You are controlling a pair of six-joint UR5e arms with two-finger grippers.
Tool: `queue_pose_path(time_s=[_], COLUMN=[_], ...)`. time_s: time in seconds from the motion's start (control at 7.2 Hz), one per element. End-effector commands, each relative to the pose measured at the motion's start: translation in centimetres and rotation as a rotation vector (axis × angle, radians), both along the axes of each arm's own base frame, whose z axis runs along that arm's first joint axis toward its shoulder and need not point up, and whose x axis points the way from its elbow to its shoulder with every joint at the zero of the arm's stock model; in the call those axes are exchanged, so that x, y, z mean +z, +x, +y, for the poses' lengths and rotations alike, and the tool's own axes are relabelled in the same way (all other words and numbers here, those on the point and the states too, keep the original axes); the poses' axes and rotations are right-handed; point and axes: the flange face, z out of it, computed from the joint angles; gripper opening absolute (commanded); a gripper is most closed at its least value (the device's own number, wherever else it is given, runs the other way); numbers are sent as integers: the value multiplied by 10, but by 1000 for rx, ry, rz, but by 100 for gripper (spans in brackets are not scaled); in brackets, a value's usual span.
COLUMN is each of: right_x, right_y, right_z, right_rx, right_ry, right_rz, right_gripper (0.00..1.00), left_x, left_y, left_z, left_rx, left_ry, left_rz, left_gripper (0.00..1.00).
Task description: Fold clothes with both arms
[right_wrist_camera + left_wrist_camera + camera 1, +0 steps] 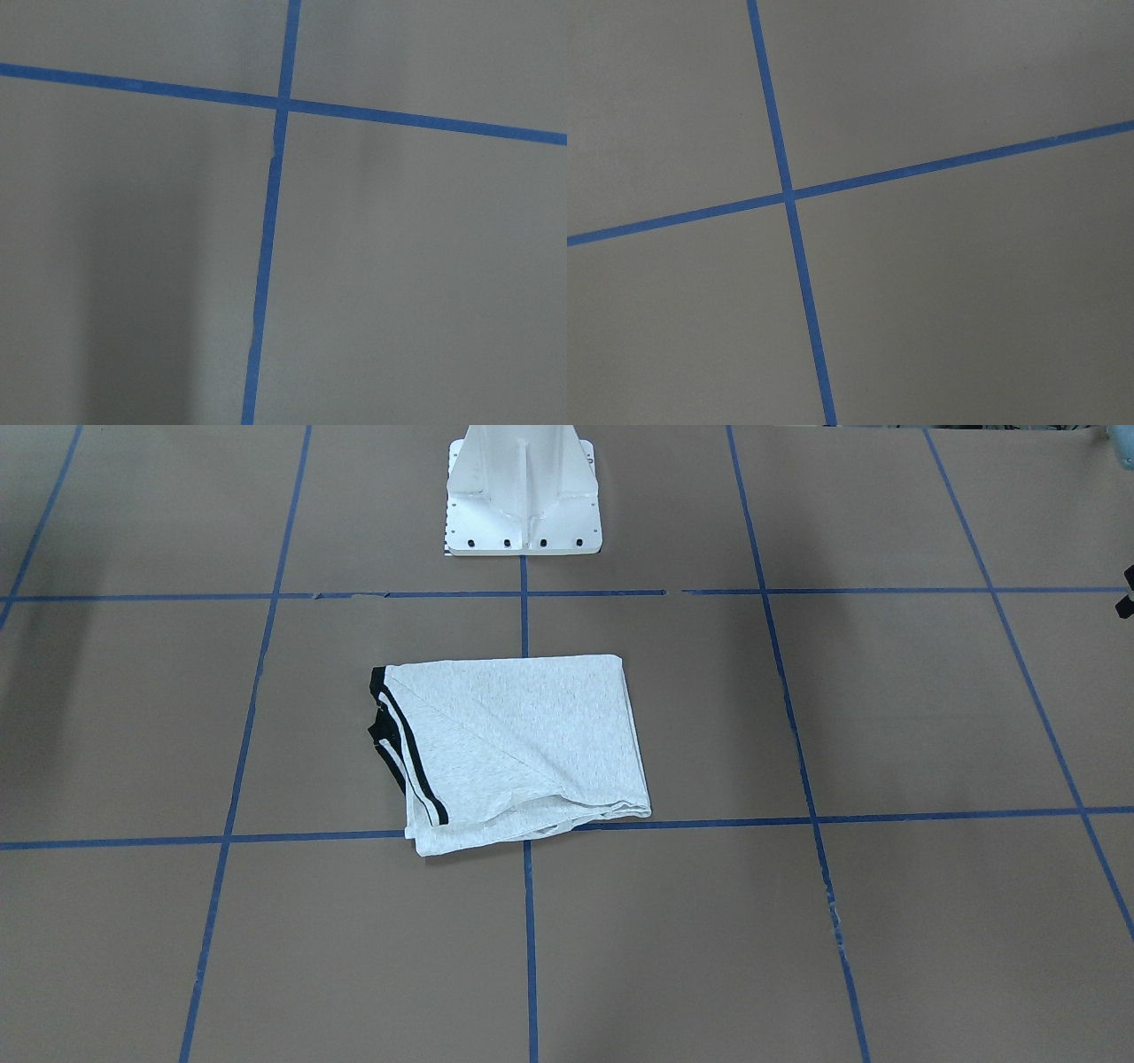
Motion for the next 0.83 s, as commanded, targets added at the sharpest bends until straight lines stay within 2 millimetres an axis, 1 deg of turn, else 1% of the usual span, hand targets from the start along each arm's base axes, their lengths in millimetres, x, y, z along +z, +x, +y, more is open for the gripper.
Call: queue_pose_path(time_s=[0.0,0.14,0.28,0.42,0.56,0.69], right_x=[-1,0,-1,0,-1,-1], right_y=[0,0,-1,0,0,0], right_z=[0,0,-1,-1,-1,0], right_rx=[0,0,-1,0,0,1], right_ry=[3,5,6,6,8,5], right_rz=[0,-2,-2,-2,-4,-7], right_gripper=[100,100,100,100,100,100], left_x=[3,6,16,15,7,5], left_y=[-6,-7,-26,-34,-35,-35], left_z=[6,14,22,24,16,16], left_rx=[-10,13,71,71,71,69], left_ry=[-16,-4,43,-21,-26,-17], left_rz=[-4,-8,-25,-28,-28,-28], left_gripper=[100,100,100,100,100,100])
